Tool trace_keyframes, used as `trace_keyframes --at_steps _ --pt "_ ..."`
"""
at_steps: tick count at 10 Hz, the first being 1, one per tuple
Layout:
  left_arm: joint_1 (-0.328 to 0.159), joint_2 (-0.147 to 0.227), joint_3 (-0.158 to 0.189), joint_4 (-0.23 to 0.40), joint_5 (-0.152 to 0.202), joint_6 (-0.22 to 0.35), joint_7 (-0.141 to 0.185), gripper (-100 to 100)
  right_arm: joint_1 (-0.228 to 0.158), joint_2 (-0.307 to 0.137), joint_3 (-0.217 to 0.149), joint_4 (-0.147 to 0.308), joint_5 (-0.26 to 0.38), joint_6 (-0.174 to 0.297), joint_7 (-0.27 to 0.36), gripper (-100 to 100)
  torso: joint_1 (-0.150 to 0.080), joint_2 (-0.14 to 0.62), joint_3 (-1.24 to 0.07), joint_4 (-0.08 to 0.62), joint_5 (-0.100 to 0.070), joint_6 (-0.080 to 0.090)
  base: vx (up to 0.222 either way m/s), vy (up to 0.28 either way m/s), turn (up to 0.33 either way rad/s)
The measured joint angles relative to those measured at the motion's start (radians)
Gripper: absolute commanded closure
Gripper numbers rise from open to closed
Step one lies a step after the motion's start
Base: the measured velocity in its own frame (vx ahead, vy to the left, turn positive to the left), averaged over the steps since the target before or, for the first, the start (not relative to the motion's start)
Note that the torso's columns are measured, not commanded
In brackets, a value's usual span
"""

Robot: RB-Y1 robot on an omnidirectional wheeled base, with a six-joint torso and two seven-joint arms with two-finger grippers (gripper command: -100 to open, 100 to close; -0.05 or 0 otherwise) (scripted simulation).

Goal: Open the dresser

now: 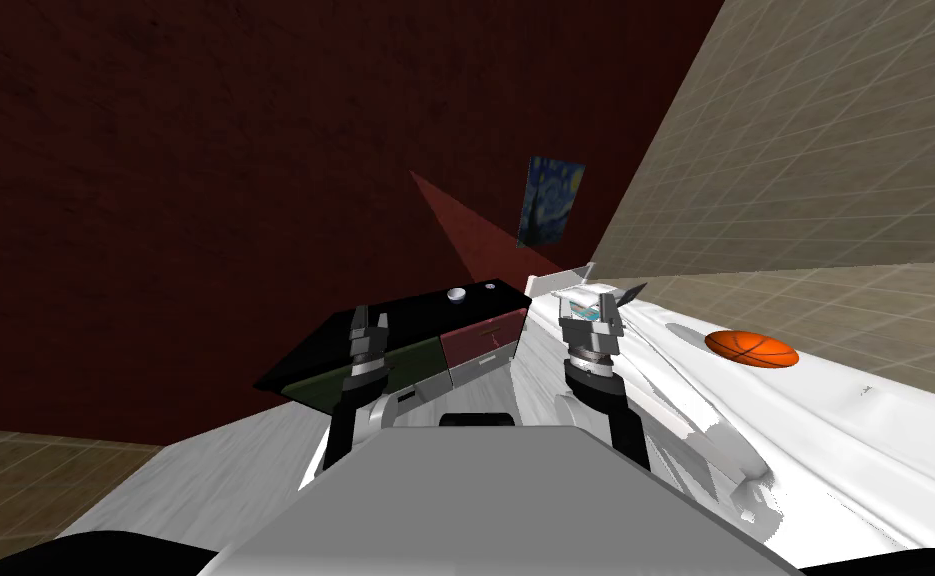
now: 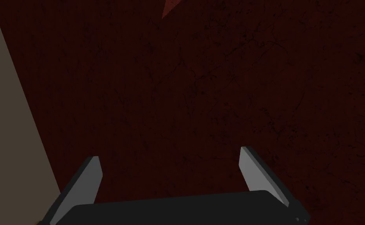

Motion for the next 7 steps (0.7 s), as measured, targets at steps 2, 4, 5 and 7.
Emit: trace_keyframes --at_steps 2,4,5,7 --pt "0.0 0.0 0.0 0.0 0.0 0.0 0.0 0 0.0 0.0 0.0 0.0 0.0 0.0 0.0 0 0.0 0.104 -0.209 0.105 0.0 0.0 0.0 0.0 0.0" --pt "0.0 0.0 0.0 0.0 0.0 0.0 0.0 0 0.0 0.0 0.0 0.0 0.0 0.0 0.0 0 0.0 0.248 -0.497 0.249 0.0 0.0 0.0 0.0 0.0" --pt "0.0 0.0 0.0 0.0 0.0 0.0 0.0 0 0.0 0.0 0.0 0.0 0.0 0.0 0.0 0 0.0 0.322 -0.644 0.322 0.0 0.0 0.0 0.0 0.0" --pt "0.0 0.0 0.0 0.0 0.0 0.0 0.0 0 0.0 0.0 0.0 0.0 0.0 0.0 0.0 0 0.0 0.47 -0.939 0.47 0.0 0.0 0.0 0.0 0.0"
